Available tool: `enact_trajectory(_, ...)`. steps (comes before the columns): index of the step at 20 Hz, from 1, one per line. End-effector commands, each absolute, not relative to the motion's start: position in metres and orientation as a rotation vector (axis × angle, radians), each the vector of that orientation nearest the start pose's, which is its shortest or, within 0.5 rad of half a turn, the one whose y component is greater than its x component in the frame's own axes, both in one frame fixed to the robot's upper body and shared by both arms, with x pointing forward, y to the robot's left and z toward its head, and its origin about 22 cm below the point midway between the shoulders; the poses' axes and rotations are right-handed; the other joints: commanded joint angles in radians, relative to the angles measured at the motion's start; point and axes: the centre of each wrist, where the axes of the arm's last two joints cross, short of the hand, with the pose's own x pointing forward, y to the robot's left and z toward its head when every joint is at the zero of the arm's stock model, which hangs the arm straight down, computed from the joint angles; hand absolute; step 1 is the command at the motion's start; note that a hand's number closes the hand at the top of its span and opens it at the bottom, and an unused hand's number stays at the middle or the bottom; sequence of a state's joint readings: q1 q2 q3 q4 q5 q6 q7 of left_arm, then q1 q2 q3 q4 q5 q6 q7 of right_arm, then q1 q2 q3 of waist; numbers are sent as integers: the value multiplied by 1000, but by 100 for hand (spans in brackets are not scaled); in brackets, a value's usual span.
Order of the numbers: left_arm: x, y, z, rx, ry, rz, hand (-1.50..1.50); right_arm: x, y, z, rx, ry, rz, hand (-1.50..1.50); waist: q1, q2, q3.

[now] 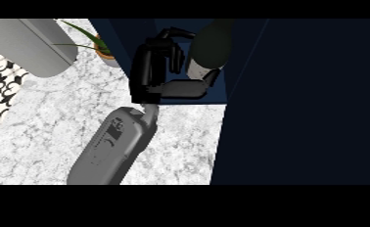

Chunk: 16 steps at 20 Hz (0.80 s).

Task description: Pick up the wine, place it into the cabinet and close the cabinet

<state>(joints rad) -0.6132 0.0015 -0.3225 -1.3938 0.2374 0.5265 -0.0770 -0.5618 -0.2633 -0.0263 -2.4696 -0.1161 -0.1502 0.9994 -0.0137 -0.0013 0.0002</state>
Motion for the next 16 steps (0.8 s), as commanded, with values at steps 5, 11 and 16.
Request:
enact_trajectory(5,352,71,97,-50,-1980,-33,150,156,-209,284,187,-1995,258,-150,0,4,0)
enact_trajectory(11,363,64,84,-5,-1962,-44,150,151,-202,278,187,-1967,250,-150,-5,4,-1)
enact_trajectory(16,355,66,74,-4,-1970,-51,150,140,-213,286,182,-1973,256,-150,1,-1,0)
